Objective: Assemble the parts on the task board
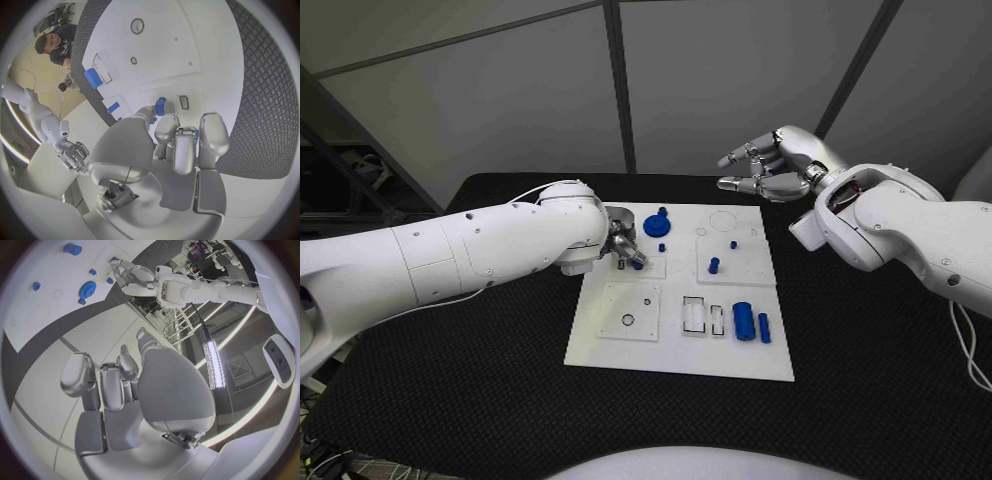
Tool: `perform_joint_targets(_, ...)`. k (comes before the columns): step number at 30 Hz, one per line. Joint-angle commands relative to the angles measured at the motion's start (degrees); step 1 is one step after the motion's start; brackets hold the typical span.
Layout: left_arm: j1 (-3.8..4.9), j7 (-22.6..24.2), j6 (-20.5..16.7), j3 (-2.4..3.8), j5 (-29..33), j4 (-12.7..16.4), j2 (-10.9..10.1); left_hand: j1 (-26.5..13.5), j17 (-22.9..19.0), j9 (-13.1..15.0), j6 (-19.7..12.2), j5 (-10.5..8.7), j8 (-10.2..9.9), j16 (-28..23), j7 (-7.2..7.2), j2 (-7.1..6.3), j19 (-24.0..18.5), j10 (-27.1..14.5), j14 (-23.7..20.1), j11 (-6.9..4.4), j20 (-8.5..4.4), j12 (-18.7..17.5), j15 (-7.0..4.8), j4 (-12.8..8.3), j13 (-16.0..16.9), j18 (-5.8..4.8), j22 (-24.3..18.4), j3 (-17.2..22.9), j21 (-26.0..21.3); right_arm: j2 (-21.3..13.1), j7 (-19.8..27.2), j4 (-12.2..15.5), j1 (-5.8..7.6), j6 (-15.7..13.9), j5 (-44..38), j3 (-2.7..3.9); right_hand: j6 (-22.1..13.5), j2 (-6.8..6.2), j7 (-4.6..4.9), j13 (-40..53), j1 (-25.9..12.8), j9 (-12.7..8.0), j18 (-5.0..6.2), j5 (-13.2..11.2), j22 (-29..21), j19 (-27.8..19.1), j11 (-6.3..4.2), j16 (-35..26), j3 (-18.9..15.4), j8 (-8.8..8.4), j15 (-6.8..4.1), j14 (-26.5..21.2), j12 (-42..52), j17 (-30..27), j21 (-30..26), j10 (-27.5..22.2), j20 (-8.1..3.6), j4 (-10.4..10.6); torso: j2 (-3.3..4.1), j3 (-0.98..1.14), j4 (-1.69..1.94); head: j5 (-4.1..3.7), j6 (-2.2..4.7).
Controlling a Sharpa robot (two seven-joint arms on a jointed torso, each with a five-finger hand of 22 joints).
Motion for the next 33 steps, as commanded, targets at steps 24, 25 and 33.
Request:
perform_joint_targets(24,-0.54,-1.1,2.7,-0.53,2.2,-1.1,1.2,-7.1,13.0,1.7,3.5,-7.6,-1.5,1.2,-1.26,-2.39,1.9,1.7,5.5,-1.09,-0.94,1.8,-1.21,0.6,1.5,-1.2,2.7,4.5,1.2,0.1,0.2,0.0,0.13,0.4,0.2,0.06,0.2,0.29,0.04,-0.1,-0.4,0.1,0.96,0.0,-0.1,-0.2,-0.23,-0.4,-0.3,-0.21,-0.32,2.2,-0.1,0.1,-0.4,0.3,-0.16,-0.1,0.0,-0.01,0.05,-0.15,-0.16)
perform_joint_targets(25,-0.54,-1.1,2.6,-0.53,2.2,-1.1,1.2,-7.1,13.0,1.8,3.6,-7.94,-1.5,1.3,-1.28,-2.43,2.0,1.7,5.5,-1.09,-0.96,1.9,-1.23,0.9,1.6,-1.23,2.9,4.3,1.3,0.1,0.2,0.0,0.13,0.4,0.2,0.06,0.2,0.29,0.04,-0.1,-0.4,0.1,0.96,0.0,-0.1,-0.2,-0.23,-0.4,-0.3,-0.21,-0.32,2.2,-0.1,0.1,-0.4,0.3,-0.16,-0.1,0.01,-0.02,0.04,-0.16,-0.14)
perform_joint_targets(33,-0.54,-1.0,1.9,-0.52,2.2,-1.7,1.5,-7.3,13.3,2.1,4.1,-9.24,-1.9,1.5,-1.32,-2.7,2.3,2.0,5.6,-1.1,-1.08,2.4,-1.38,3.0,1.9,-1.33,3.4,3.1,1.5,0.1,0.3,0.0,0.13,0.4,0.2,0.06,0.2,0.3,0.04,-0.2,-0.4,0.1,0.97,-0.1,-0.2,-0.2,-0.23,-0.5,-0.4,-0.21,-0.32,2.2,-0.2,0.1,-0.4,0.3,-0.17,-0.1,0.03,-0.03,0.01,-0.26,-0.05)
